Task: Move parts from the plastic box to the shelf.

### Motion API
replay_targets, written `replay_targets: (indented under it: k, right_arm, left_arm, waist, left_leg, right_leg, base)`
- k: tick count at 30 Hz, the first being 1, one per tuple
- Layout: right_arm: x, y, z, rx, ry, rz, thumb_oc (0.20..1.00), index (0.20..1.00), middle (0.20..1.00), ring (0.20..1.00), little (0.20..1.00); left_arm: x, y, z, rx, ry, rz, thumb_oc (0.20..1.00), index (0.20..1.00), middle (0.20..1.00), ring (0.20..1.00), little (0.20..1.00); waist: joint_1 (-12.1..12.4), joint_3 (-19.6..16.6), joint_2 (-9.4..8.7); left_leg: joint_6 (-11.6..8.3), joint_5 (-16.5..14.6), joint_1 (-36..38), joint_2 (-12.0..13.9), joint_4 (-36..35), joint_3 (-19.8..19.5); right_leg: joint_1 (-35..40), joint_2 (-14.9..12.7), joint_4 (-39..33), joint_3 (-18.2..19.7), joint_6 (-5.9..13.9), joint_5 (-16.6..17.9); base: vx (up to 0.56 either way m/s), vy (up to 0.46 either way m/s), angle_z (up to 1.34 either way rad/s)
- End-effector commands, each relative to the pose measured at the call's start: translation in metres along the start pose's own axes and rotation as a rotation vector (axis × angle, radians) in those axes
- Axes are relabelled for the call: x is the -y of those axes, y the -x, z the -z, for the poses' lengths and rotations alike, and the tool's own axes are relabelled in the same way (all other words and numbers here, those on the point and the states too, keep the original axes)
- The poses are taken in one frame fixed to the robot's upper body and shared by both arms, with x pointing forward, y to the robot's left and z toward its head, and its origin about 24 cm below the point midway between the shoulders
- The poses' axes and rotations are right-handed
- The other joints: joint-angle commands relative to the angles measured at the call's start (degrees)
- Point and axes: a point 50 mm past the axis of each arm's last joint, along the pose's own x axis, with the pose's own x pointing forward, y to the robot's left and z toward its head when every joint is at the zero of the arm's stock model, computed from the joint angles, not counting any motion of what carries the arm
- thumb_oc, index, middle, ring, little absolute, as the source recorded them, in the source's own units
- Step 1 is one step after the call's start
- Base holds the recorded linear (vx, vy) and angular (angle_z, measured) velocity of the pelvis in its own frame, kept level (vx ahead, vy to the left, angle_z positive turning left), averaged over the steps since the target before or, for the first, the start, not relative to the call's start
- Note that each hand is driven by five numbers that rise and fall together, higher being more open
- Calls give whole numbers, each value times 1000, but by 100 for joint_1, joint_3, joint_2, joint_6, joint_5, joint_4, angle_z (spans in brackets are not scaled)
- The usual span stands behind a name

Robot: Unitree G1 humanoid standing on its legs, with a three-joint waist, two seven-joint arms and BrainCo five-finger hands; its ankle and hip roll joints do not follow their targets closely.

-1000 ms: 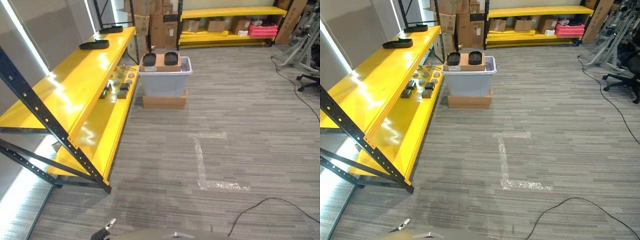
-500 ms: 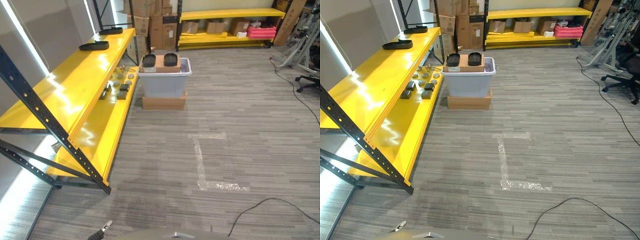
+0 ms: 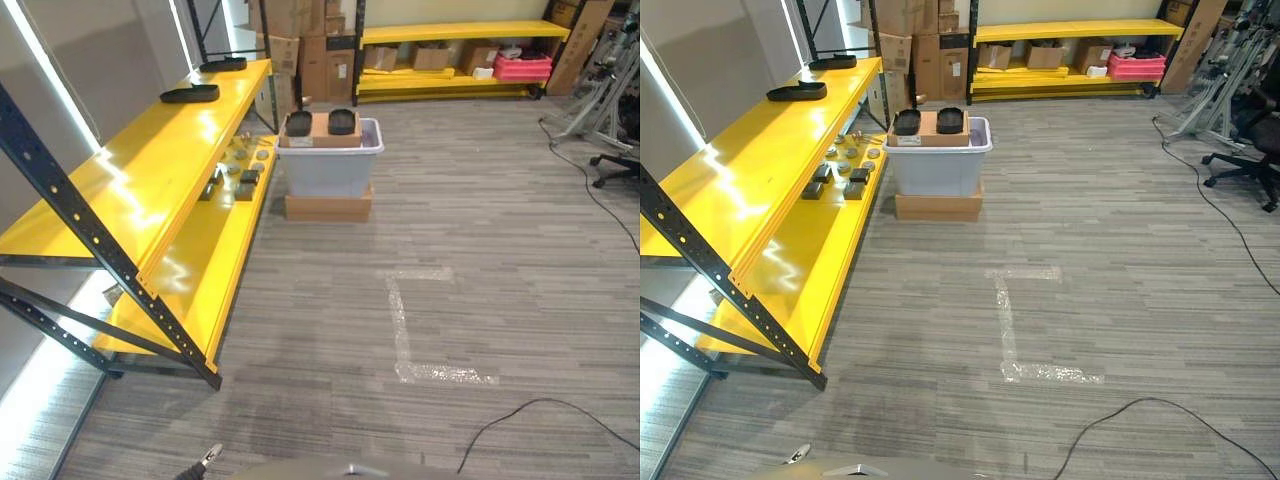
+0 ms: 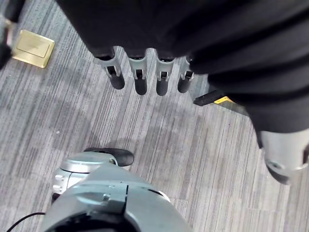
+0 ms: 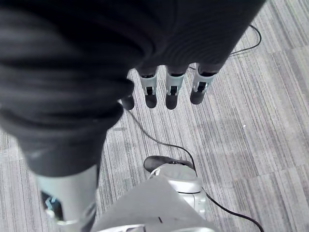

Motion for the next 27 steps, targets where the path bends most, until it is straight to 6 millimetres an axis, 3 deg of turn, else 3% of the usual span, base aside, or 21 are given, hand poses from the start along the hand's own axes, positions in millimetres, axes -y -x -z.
replay_targets:
  k: [1, 8, 14, 19, 21, 23, 25, 27]
  right_arm:
    - [-8, -1, -3, 22, -61, 11, 1000, 1000, 1000, 1000, 1000]
    - [-11, 3, -42, 217, -158, -44, 1000, 1000, 1000, 1000, 1000]
    - [-22, 6, -62, 236, -193, -32, 1000, 1000, 1000, 1000, 1000]
    - [-32, 9, -72, 249, -227, -82, 1000, 1000, 1000, 1000, 1000]
    - [-36, 11, -78, 263, -221, -105, 1000, 1000, 1000, 1000, 1000]
    - [-40, 11, -79, 264, -211, -125, 1000, 1000, 1000, 1000, 1000]
    - [-44, 12, -79, 269, -184, -149, 1000, 1000, 1000, 1000, 1000]
    - [-44, 12, -77, 261, -172, -162, 1000, 1000, 1000, 1000, 1000]
  left_arm:
    - [-2, -2, -9, 4, 81, -31, 1000, 1000, 1000, 1000, 1000]
    - [-5, -2, -22, 80, 154, -21, 1000, 1000, 1000, 1000, 1000]
    - [-6, -2, -32, 100, 120, -13, 1000, 1000, 1000, 1000, 1000]
    - [-7, -2, -38, 118, 129, -25, 1000, 1000, 1000, 1000, 1000]
    - [-8, -2, -37, 121, 160, -37, 1000, 1000, 1000, 1000, 1000]
    - [-10, -2, -36, 127, 178, -43, 1000, 1000, 1000, 1000, 1000]
    - [-13, -1, -38, 138, 207, -48, 1000, 1000, 1000, 1000, 1000]
    - [-17, -1, -41, 149, 218, -55, 1000, 1000, 1000, 1000, 1000]
  waist:
    - [141, -41, -313]
    - [172, 8, -363]
    - [82, 140, -407]
    - [-46, 447, -305]
    - [-60, 578, -330]
    - [-79, 634, -435]
    - [-123, 699, -678]
    - [-195, 728, -826]
  left_leg:
    - [-183, -197, 89, -50, -230, -103]
    - [-102, -328, -10, -123, 103, -224]
    - [228, -474, -110, -365, 338, -410]
    - [585, -587, -179, -525, 574, -417]
    - [657, -677, -219, -607, 720, -408]
    - [626, -769, -207, -695, 799, -450]
    - [523, -1011, -152, -858, 949, -581]
    - [464, -1259, -35, -902, 1087, -719]
  right_leg:
    - [658, -426, -1490, 19, 647, 972]
    - [600, -481, -1252, 167, 625, 882]
    - [165, -540, -159, 328, 582, 701]
    - [-982, -638, 1877, 394, 703, 1233]
    - [-1355, -654, 2073, 383, 729, 1465]
    - [-1363, -655, 1527, 348, 806, 1612]
    - [-1261, -723, 322, 370, 999, 1930]
    - [-1264, -804, -827, 420, 1072, 2111]
  base:
    - [40, 27, 1]
    - [42, 58, -4]
    - [63, 132, -4]
    - [35, 141, -8]
    - [114, 40, -8]
    - [205, -95, -10]
    - [354, -228, -8]
    - [438, -254, -5]
